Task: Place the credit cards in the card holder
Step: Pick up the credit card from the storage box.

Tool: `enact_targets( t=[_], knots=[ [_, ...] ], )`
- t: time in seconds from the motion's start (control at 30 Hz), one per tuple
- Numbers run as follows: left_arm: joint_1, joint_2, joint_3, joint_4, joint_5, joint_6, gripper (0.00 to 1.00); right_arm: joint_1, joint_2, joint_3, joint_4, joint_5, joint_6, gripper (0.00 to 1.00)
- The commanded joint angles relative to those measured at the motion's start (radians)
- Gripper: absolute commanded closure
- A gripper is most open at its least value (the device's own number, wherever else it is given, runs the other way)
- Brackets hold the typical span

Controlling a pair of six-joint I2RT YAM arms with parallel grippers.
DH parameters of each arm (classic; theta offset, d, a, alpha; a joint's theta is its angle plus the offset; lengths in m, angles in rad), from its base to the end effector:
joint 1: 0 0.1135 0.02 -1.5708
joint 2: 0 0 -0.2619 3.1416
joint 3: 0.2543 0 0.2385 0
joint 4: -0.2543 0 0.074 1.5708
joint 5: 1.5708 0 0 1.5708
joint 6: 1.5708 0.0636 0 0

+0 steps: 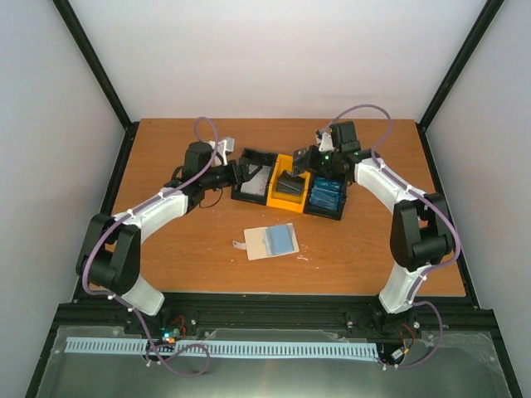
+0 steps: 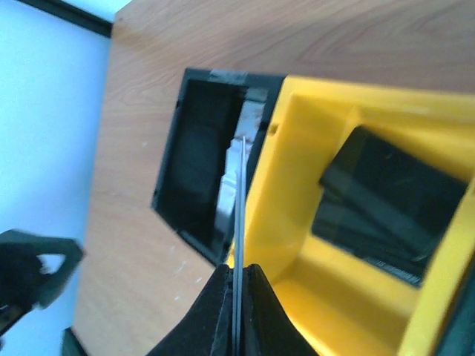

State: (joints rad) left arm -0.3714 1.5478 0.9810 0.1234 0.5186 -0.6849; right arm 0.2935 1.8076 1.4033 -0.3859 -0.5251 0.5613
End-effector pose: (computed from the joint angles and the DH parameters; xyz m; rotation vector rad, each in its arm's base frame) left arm 0.3218 -0.1592 0.2466 0.0203 2.1595 -1.1664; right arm 0.3814 0.1486 0.2408 0.0587 2.4651 1.0173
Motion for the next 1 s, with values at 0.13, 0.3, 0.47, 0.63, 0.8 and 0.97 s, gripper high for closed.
enact_targets(
  t=[0.13,0.3,0.47,0.63,0.8,0.97],
  knots=[
    [-0.006,0.152,0.111,0.106,0.263,-0.105,0.2,0.003,-0.101,-0.167,0.246,-0.232,0.069,0.96],
    [-0.005,0.239,0.183,0.16,0.312,-0.126,0.2,0.004,-0.148,-0.228,0.305,-0.287,-0.063,0.94],
    [-0.006,0.308,0.237,0.213,0.399,-0.139,0.23,0.004,-0.197,-0.287,0.401,-0.393,-0.139,0.94],
    [-0.006,0.298,0.179,0.431,0.521,-0.227,0.32,0.006,-0.215,-0.299,0.404,-0.449,-0.197,0.93],
    [-0.014,0.275,0.142,0.548,0.585,-0.267,0.45,0.032,-0.221,-0.298,0.402,-0.482,-0.235,0.93],
    [-0.027,0.267,0.129,0.573,0.612,-0.266,0.69,0.041,-0.218,-0.288,0.394,-0.48,-0.237,0.97]
  ],
)
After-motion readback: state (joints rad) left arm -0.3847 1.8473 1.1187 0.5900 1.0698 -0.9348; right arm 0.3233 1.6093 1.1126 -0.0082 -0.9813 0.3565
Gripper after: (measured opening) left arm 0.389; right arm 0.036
